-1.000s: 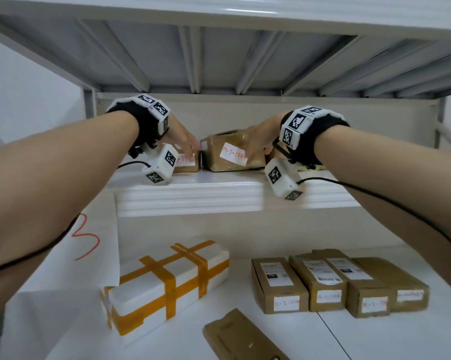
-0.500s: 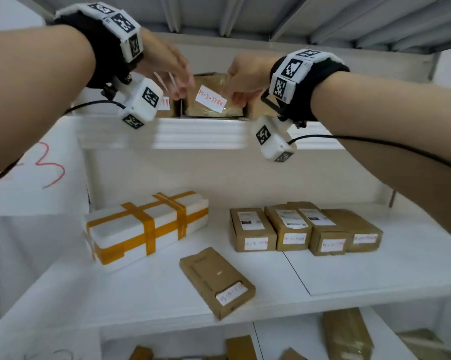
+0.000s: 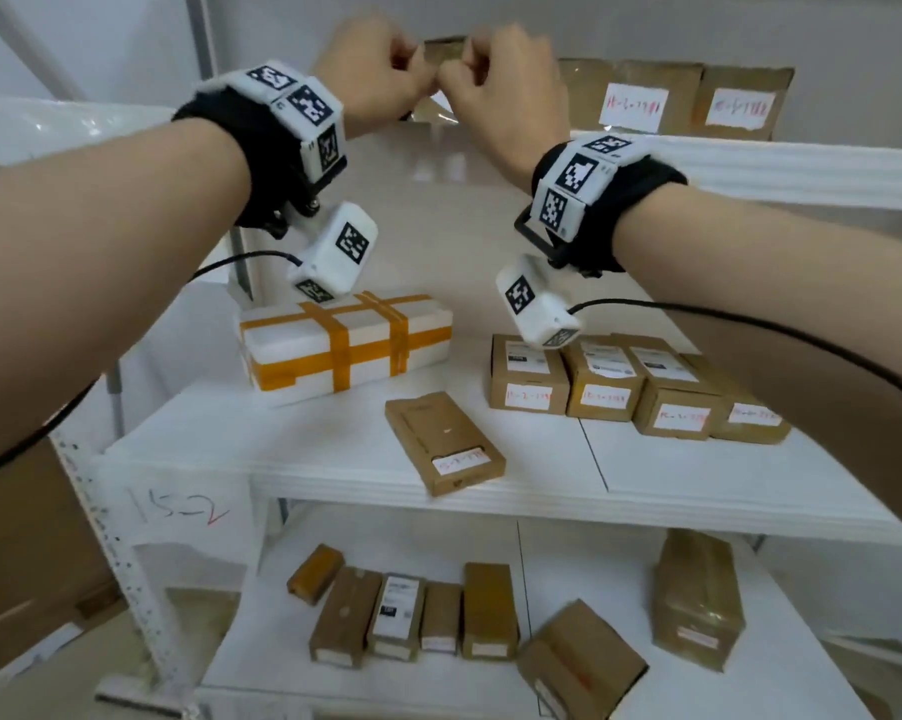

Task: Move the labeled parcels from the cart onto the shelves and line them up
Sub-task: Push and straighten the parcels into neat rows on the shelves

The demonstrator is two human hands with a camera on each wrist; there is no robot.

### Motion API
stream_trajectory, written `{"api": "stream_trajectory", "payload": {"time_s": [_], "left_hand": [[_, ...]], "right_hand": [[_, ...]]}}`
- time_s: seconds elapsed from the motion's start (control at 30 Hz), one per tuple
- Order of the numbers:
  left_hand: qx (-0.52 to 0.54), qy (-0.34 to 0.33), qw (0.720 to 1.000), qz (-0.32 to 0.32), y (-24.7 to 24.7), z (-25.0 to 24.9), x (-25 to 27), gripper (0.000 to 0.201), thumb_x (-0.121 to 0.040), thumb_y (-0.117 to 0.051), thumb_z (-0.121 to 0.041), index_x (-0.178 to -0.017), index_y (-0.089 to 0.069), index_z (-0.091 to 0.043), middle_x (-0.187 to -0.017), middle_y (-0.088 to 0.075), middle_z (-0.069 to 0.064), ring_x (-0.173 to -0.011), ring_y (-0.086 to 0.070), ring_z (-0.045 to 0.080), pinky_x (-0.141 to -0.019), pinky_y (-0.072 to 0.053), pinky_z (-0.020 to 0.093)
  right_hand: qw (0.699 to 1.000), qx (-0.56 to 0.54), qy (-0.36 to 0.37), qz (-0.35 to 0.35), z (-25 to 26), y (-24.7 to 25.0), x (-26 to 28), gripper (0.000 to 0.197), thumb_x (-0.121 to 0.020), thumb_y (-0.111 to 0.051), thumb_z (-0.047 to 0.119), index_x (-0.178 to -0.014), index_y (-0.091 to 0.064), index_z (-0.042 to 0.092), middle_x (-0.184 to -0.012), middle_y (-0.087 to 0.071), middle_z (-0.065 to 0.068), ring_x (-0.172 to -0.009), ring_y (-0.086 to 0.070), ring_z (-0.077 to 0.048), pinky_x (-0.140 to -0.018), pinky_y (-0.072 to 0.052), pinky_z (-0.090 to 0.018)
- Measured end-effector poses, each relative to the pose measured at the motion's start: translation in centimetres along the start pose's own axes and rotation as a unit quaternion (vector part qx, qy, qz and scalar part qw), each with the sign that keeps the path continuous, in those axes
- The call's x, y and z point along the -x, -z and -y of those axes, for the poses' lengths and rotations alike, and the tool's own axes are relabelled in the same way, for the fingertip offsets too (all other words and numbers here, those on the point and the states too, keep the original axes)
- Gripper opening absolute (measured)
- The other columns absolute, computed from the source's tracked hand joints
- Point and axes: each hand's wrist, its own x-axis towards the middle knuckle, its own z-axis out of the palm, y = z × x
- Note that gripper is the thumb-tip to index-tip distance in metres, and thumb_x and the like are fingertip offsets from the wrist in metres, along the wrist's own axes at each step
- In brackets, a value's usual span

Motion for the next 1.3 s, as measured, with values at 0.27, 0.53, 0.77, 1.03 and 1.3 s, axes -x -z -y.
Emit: {"api": "stream_trajectory", "payload": {"time_s": [0.27,0.53,0.77,1.03,1.3], "left_hand": [[-0.017,-0.059,0.998,-0.011,-4.9,3.1,8.4,0.035,-0.078,-0.049,-0.025,-0.047,-0.041,-0.012,-0.048,-0.041,0.012,-0.046,-0.029,0.02,-0.049,-0.03,0.035],[-0.095,0.184,0.934,0.292,-14.6,8.3,12.3,0.027,-0.092,-0.055,-0.03,-0.081,-0.064,-0.007,-0.077,-0.073,0.014,-0.063,-0.071,0.027,-0.061,-0.056,0.034],[-0.011,0.397,0.858,0.325,-23.1,12.7,15.5,0.06,-0.086,-0.072,-0.031,-0.133,-0.051,0.0,-0.128,-0.061,0.021,-0.112,-0.063,0.037,-0.09,-0.055,0.041],[0.095,0.463,0.814,0.336,-26.1,13.3,14.2,0.081,-0.07,-0.078,-0.042,-0.131,-0.036,-0.008,-0.113,-0.062,0.019,-0.087,-0.07,0.035,-0.064,-0.062,0.043],[0.122,0.39,0.819,0.404,-26.6,14.3,11.5,0.031,-0.083,-0.074,-0.023,-0.11,-0.06,-0.018,-0.099,-0.066,0.006,-0.086,-0.067,0.02,-0.065,-0.059,0.031]], "right_hand": [[0.97,-0.023,0.243,0.008,-2.8,-2.4,9.4,0.034,-0.092,-0.051,0.037,-0.06,-0.044,0.024,-0.051,-0.041,0.006,-0.048,-0.038,-0.018,-0.049,-0.03,-0.031],[0.909,0.119,-0.042,0.396,-9.9,-6.7,14.9,0.031,-0.095,-0.054,0.034,-0.073,-0.059,0.013,-0.086,-0.065,-0.011,-0.082,-0.064,-0.032,-0.07,-0.05,-0.036],[0.797,0.082,-0.237,0.549,-15.0,-11.1,19.5,0.053,-0.099,-0.053,0.035,-0.142,-0.049,0.003,-0.141,-0.054,-0.017,-0.124,-0.058,-0.033,-0.101,-0.05,-0.04],[0.742,-0.074,-0.328,0.58,-17.0,-13.2,21.2,0.075,-0.089,-0.073,0.027,-0.151,-0.03,0.018,-0.14,-0.053,-0.01,-0.115,-0.062,-0.029,-0.088,-0.055,-0.035],[0.754,-0.021,-0.258,0.605,-16.8,-16.1,20.2,0.094,-0.057,-0.092,0.048,-0.136,-0.048,0.024,-0.121,-0.057,0.0,-0.111,-0.06,-0.024,-0.095,-0.056,-0.045]]}}
